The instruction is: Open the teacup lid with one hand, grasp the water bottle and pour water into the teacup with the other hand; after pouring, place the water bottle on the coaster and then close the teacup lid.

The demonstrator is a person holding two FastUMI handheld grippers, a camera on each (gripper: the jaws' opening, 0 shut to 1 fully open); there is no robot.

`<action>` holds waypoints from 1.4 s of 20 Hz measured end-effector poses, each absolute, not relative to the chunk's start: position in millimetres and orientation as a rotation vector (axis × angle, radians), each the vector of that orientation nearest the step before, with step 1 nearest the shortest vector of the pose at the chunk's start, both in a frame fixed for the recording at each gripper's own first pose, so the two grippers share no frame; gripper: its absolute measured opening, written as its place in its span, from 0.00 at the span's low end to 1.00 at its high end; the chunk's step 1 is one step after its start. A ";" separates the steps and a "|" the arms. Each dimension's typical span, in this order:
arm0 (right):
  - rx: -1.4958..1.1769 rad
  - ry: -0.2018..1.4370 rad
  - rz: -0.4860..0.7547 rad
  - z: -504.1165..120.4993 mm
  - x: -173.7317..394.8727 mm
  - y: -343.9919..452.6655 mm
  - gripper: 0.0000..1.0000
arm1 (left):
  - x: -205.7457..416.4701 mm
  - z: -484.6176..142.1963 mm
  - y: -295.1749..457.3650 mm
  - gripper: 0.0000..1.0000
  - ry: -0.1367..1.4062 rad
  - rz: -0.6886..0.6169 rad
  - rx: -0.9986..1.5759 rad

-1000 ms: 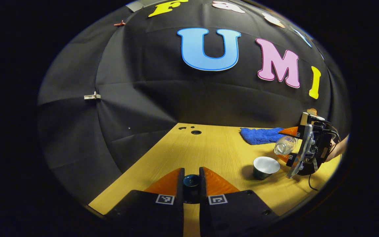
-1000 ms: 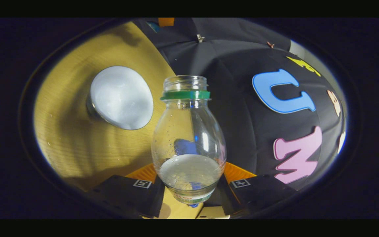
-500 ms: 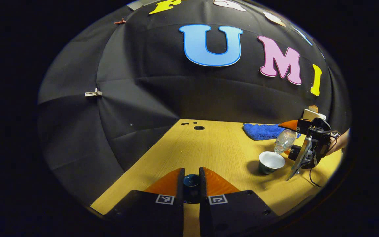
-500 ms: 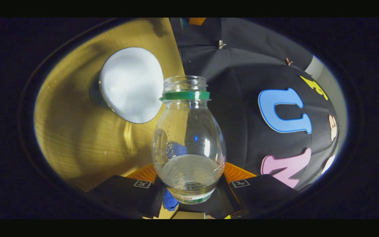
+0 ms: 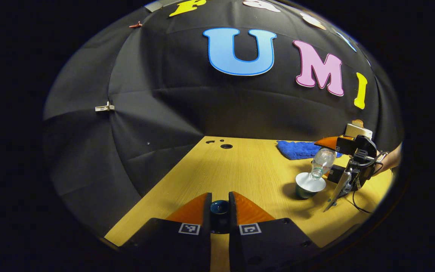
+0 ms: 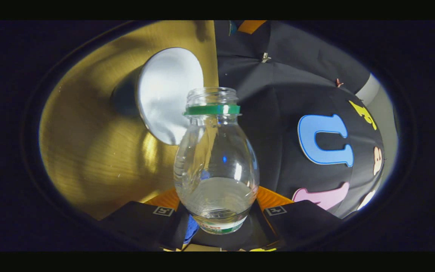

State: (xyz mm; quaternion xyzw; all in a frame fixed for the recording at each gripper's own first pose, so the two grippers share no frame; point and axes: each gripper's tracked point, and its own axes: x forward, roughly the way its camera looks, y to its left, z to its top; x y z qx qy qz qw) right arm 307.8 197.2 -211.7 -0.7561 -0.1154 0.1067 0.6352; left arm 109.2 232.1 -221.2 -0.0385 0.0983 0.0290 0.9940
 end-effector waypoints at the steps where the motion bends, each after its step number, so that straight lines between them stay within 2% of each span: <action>1: -1.733 -0.270 0.244 -210.9 307.9 197.6 0.72 | 109.1 -221.4 231.7 0.23 0.198 0.057 -0.078; 8: -1.799 -0.325 0.233 -202.4 310.5 201.0 0.72 | 108.9 -221.9 229.3 0.23 0.197 0.048 -0.074; 9: -1.808 -0.328 0.230 -202.3 311.6 200.1 0.67 | 109.2 -222.1 229.7 0.23 0.198 0.049 -0.072; 10: -1.816 -0.333 0.228 -202.6 312.2 200.9 0.72 | 108.5 -222.0 230.3 0.23 0.198 0.050 -0.071; 14: -1.852 -0.359 0.233 -201.3 312.3 199.1 0.72 | 108.0 -225.1 228.9 0.23 0.202 0.048 -0.074; 15: -1.865 -0.372 0.233 -201.1 311.2 200.3 0.72 | 108.0 -224.9 228.3 0.27 0.204 0.047 -0.075; 16: -1.876 -0.381 0.232 -201.9 310.9 200.9 0.72 | 107.4 -225.2 227.2 0.23 0.203 0.045 -0.076; 24: -1.972 -0.522 0.232 -201.8 303.9 208.4 0.72 | 107.9 -222.5 226.1 0.23 0.195 0.040 -0.066; 28: -1.987 -0.528 0.236 -202.2 307.0 205.3 0.72 | 105.3 -223.6 226.6 0.23 0.197 0.044 -0.073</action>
